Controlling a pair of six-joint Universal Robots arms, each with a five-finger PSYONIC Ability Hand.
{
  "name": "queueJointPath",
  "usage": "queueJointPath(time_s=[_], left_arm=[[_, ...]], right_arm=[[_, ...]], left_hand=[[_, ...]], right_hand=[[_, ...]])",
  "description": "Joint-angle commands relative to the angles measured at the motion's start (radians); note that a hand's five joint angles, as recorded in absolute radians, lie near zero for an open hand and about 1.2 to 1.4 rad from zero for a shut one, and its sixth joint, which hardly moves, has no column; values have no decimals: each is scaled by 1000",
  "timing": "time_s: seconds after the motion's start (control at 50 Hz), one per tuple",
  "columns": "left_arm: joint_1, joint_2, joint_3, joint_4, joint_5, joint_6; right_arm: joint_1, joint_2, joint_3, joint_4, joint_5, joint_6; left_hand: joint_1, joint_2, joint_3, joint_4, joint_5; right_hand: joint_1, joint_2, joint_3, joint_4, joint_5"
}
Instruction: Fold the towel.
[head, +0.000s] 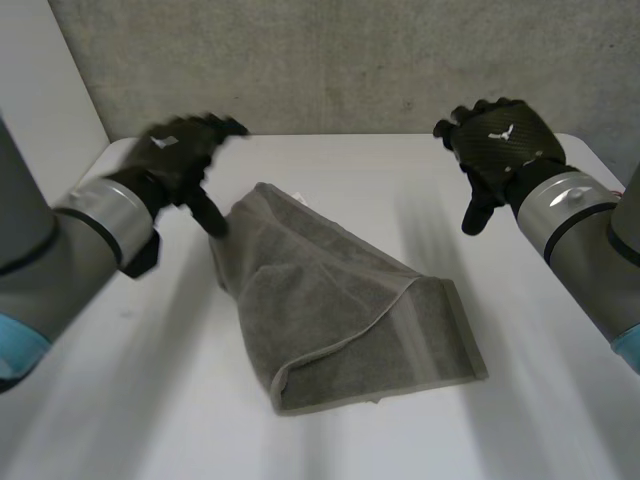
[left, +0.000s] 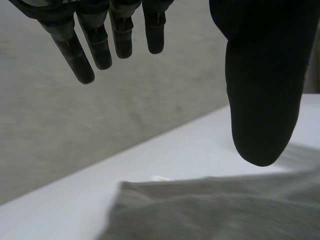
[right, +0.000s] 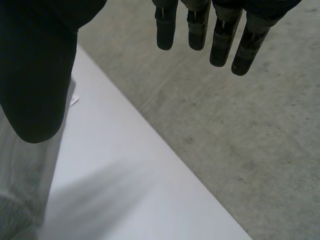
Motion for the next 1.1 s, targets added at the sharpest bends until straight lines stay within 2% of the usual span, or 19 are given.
queueJointPath(time_s=[0.02,0.06,0.16,0.24,0.28,0.34,0.38,0.54,0.68,0.78,0.84,0.88,0.9,0.92,0.94,0.98,1.0,1.04,1.1], left_arm=[[-71,-55,-60,3,145,159],[-107,-90,-83,0,169,293],[-175,-165,-93,-3,162,401],[-201,-208,-92,3,157,398],[-210,-233,-86,5,149,397],[-226,-289,-64,12,125,395],[-243,-337,-35,43,85,394],[-256,-426,20,132,-7,374],[-261,-464,48,139,-29,380],[-261,-489,61,139,-32,383],[-261,-492,60,139,-32,383],[-261,-487,63,141,-36,380],[-261,-487,63,141,-36,380],[-260,-481,63,149,-50,377],[-260,-481,63,149,-50,377],[-260,-454,65,184,-108,374],[-260,-453,65,184,-108,374],[-260,-402,58,225,-168,368],[-258,-346,52,265,-213,352]], right_arm=[[-2,13,1,88,-18,-62],[-8,29,13,137,-29,-56],[-8,32,120,130,-56,-54],[-8,30,208,70,-84,-49],[-8,30,300,-15,-98,-49],[-8,30,345,-68,-98,-48],[-8,36,407,-164,-92,-36],[-13,139,418,-252,-58,79],[-19,197,385,-263,-50,98],[-19,236,352,-283,-46,102],[-19,256,342,-310,-26,101],[-19,266,335,-336,-8,101],[-19,266,335,-336,-7,101],[-19,276,334,-355,-4,98],[-20,285,329,-375,-4,92],[-19,299,322,-389,0,90],[-19,299,322,-389,0,90],[-20,331,293,-389,0,89],[-22,336,274,-386,0,87]], left_hand=[[122,122,122,124,124],[122,122,122,124,124],[119,119,120,121,121],[119,119,120,121,121],[119,119,120,121,121],[119,119,120,121,121],[122,122,122,124,124],[248,248,248,249,250],[286,287,287,288,288],[301,301,302,303,303],[398,398,398,399,400],[652,653,653,654,654],[653,654,654,655,655],[778,779,779,780,780],[780,780,780,781,781],[955,955,956,957,957],[956,956,956,957,957],[1014,1015,1015,1016,1016],[1020,1021,1021,1022,1022]], right_hand=[[-22,-50,-40,-55,-47],[-22,-50,-40,-55,-47],[-22,-50,-40,-55,-47],[-22,-50,-40,-55,-47],[-22,-50,-40,-55,-47],[-22,-50,-40,-55,-47],[-22,-50,-40,-55,-47],[-21,-48,-39,-54,-45],[49,22,32,17,25],[190,163,173,158,166],[287,260,270,255,263],[588,560,570,555,564],[590,562,572,557,565],[729,702,712,696,705],[826,799,809,794,802],[918,890,900,885,893],[918,891,901,886,894],[1155,1128,1138,1122,1131],[1199,1172,1182,1167,1175]])
